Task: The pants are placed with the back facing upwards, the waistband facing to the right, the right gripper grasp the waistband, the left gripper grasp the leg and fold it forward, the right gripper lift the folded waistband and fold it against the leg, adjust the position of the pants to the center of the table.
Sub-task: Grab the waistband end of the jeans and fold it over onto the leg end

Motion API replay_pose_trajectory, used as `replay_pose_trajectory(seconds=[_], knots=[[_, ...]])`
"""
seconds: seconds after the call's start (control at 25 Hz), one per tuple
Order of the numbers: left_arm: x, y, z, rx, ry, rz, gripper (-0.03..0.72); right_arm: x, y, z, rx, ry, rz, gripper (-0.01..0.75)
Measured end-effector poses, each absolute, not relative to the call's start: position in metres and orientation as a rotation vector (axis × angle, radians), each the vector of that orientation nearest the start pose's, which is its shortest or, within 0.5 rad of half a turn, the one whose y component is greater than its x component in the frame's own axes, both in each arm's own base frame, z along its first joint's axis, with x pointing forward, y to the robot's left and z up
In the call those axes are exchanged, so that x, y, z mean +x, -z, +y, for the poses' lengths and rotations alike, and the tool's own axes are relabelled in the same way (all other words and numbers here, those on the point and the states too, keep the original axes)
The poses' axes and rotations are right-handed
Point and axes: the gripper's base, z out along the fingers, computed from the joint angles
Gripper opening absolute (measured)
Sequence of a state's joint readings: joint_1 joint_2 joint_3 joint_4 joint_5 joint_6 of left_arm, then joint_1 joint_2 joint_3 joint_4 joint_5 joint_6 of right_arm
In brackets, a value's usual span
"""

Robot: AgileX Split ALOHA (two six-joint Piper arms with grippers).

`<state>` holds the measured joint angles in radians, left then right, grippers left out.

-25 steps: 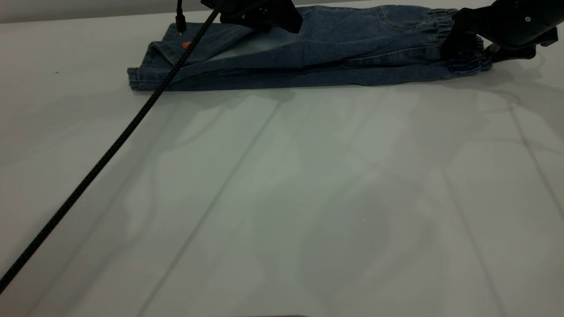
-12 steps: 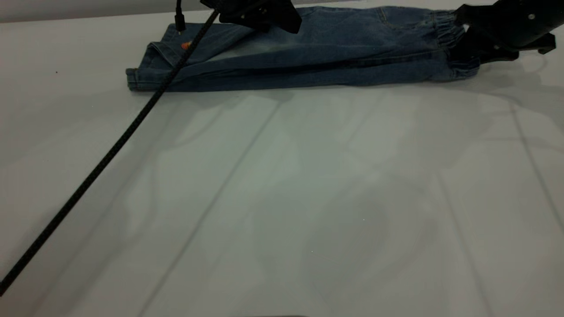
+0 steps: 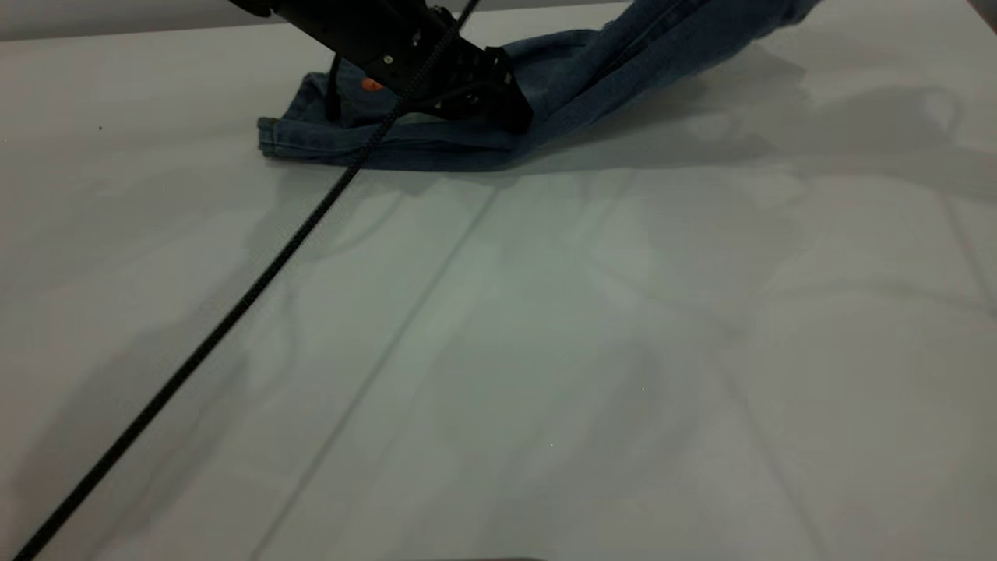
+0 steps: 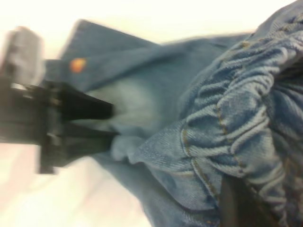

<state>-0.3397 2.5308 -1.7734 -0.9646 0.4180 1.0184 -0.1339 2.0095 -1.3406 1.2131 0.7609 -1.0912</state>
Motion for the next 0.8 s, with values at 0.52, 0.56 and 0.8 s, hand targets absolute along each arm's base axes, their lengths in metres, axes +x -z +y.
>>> replay_pose_trajectory(seconds=[0.52,0.56,0.8], knots=[[0.43,-0.072,-0.28,0.966,0.656,2.331,0.514,0.421,-0.2,0.032,-0.217,-0.911,2.273,0.102],[0.432,-0.084,-0.277,0.979,0.652,2.316,0.514,0.421,-0.2,0.032,-0.217,-0.911,2.273,0.102],[0.442,-0.162,-0.229,1.033,0.521,2.319,0.514,0.42,-0.201,0.034,-0.234,-0.944,2.272,0.102]])
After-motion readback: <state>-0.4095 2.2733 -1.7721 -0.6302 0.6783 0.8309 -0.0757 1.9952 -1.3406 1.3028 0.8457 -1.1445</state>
